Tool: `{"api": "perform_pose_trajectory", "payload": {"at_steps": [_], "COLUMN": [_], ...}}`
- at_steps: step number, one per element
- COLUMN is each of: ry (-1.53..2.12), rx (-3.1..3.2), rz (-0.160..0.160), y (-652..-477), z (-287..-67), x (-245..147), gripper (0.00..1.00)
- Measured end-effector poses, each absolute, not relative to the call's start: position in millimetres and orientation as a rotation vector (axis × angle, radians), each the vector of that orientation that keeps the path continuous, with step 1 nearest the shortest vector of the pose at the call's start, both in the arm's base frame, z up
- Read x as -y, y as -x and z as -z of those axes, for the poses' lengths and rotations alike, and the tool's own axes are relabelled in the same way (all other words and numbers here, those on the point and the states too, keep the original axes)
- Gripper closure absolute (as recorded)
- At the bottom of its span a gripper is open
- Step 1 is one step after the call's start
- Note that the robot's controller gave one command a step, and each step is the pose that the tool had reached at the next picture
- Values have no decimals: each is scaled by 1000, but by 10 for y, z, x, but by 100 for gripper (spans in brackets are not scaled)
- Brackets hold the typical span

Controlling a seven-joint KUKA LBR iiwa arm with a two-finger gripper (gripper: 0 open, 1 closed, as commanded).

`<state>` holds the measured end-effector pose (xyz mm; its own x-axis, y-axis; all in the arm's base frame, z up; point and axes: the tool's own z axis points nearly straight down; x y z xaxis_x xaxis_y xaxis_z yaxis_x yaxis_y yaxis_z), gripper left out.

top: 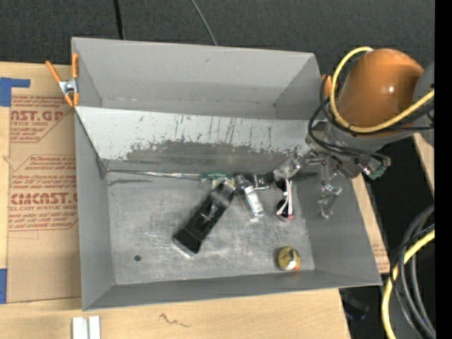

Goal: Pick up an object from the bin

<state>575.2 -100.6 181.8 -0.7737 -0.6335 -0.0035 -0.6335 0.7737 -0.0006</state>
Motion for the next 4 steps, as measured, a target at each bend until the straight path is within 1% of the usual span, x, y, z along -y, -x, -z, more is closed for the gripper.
{"api": "perform_pose_trajectory", "payload": {"at_steps": [1, 2, 3, 4], "ry": [1160, 1418, 1794, 1794], "rx": [-2911, -2799, -2572, -2572], "rz": [3, 3, -3, -3], "y": [-5508, -5534, -5193, -5192], "z": [-1448, -936, -727, -725], "x": [982, 906, 1316, 1316], "gripper": [0, 0, 100, 100]}}
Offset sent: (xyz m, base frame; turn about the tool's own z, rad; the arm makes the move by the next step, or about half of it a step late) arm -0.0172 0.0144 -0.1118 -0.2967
